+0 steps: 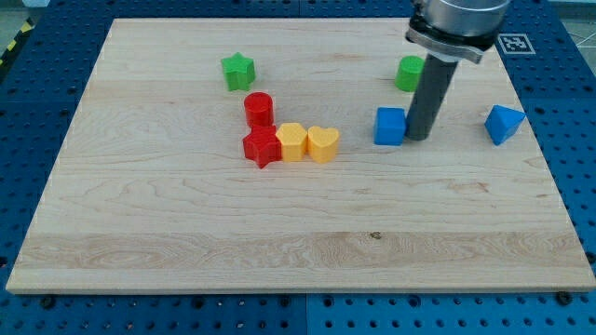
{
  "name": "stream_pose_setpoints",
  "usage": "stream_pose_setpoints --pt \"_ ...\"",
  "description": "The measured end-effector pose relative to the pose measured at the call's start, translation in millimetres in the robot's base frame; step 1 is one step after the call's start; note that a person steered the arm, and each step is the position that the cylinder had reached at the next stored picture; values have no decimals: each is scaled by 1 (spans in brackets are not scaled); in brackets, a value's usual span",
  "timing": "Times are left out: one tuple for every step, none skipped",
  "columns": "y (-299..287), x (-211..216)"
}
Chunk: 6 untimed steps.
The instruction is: Nudge the green circle a bit up
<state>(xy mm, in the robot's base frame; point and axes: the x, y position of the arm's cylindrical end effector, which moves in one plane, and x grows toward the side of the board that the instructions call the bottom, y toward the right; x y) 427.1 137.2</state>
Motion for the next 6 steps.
stream_pose_setpoints --pt "-17 -6" --pt "-33 -8" --pt "-40 -8" --pt "-27 -31" --pt "-7 -64" --pt "49 -78"
